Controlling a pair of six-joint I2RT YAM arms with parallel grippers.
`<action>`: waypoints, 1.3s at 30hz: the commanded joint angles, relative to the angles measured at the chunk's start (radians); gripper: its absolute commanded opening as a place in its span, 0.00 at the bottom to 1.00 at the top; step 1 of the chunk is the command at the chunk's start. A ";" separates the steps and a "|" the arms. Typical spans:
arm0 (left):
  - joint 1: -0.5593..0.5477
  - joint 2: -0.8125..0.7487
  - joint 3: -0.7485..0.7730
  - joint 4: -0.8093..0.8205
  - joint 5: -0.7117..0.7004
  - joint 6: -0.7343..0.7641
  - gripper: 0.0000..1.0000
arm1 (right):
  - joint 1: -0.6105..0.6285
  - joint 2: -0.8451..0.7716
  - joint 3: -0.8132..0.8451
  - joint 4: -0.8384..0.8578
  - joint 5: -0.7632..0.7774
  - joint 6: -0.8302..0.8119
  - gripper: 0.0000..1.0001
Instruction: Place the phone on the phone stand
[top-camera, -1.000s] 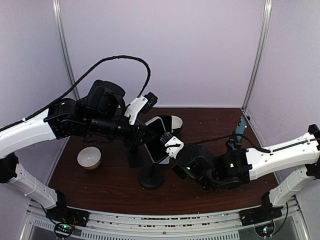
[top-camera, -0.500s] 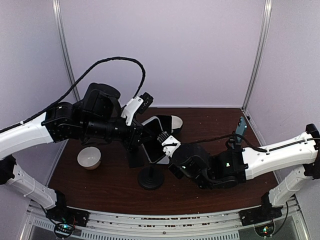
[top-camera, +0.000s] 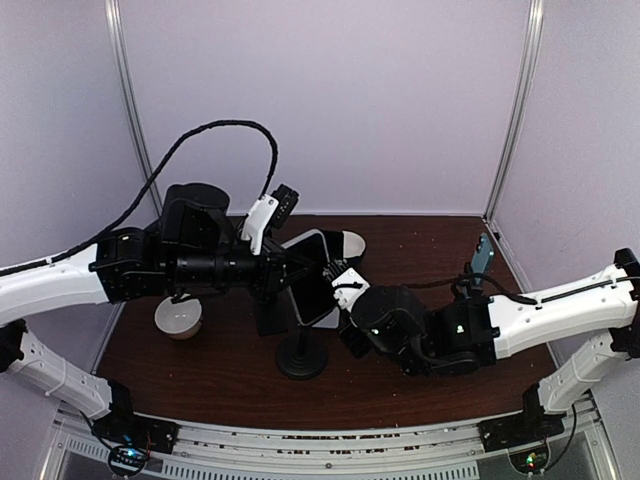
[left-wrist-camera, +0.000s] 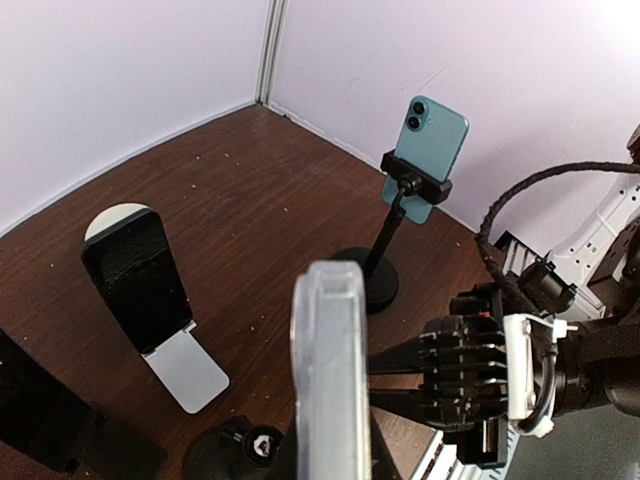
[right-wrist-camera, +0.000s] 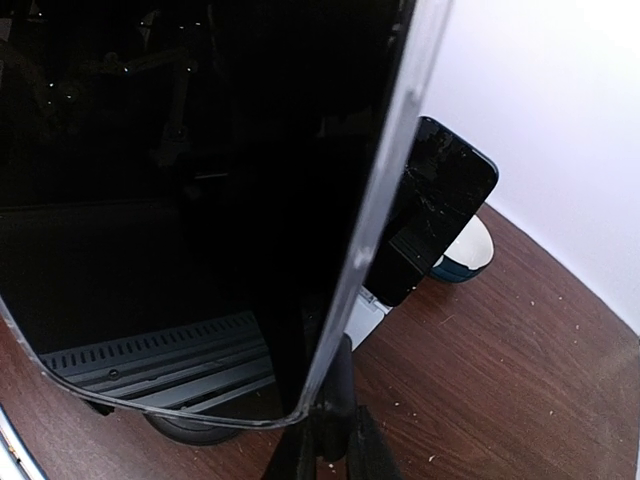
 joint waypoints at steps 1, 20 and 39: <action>-0.046 0.218 -0.144 -0.199 0.123 -0.008 0.00 | 0.057 0.001 0.079 0.513 -0.287 0.110 0.00; -0.105 0.207 -0.362 0.037 0.181 -0.109 0.00 | 0.014 -0.040 0.054 0.515 -0.199 0.143 0.00; -0.215 0.233 -0.486 0.131 0.216 -0.226 0.00 | -0.059 -0.149 -0.002 0.567 -0.215 0.196 0.00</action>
